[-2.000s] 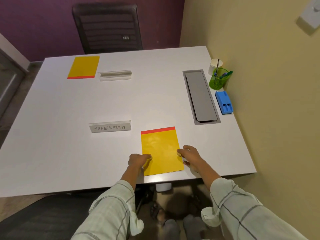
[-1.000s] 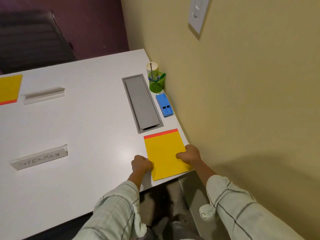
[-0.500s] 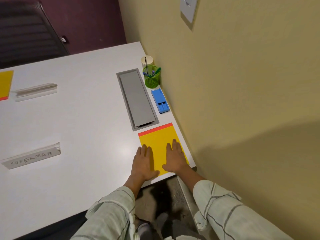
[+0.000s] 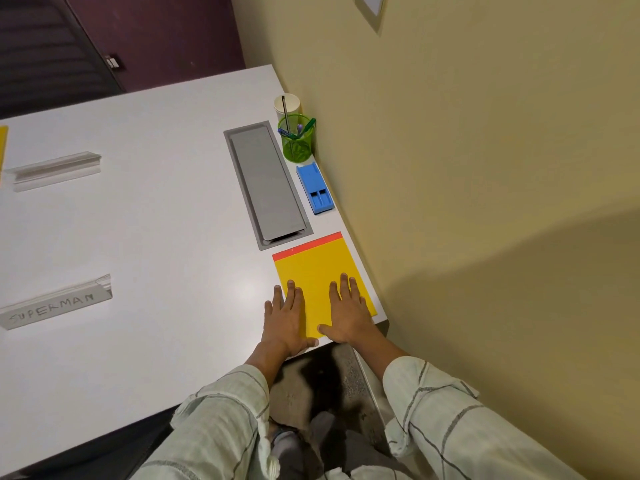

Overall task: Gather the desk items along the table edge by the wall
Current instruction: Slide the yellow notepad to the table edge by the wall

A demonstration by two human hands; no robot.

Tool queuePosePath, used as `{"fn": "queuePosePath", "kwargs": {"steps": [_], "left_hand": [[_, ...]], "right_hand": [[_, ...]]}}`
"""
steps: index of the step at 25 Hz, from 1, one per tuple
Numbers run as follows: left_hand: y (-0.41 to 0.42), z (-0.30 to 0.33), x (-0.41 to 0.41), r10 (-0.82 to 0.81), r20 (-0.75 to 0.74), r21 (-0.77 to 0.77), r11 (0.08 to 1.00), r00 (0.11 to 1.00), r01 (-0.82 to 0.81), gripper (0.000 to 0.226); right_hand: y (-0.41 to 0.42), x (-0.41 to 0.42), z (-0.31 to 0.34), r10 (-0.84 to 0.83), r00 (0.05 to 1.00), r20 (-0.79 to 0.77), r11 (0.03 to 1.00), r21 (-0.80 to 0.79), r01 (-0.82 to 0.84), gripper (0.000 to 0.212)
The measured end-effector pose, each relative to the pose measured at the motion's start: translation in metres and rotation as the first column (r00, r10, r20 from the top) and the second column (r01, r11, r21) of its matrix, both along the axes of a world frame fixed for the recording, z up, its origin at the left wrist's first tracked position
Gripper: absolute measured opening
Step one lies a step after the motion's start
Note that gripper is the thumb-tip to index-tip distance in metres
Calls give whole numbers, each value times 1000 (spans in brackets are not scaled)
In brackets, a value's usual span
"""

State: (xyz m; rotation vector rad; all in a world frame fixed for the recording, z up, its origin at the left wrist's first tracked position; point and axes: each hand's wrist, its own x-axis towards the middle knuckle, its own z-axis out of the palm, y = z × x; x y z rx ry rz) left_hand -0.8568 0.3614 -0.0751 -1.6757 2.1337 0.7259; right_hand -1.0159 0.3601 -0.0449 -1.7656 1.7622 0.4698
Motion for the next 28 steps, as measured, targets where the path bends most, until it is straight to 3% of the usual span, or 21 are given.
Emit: {"fn": "queuePosePath", "kwargs": {"steps": [28], "left_hand": [[5, 7, -3, -47, 53, -64, 997, 997, 50, 121]], "right_hand": [[-1, 1, -6, 6, 998, -55, 1000, -2, -6, 110]]}}
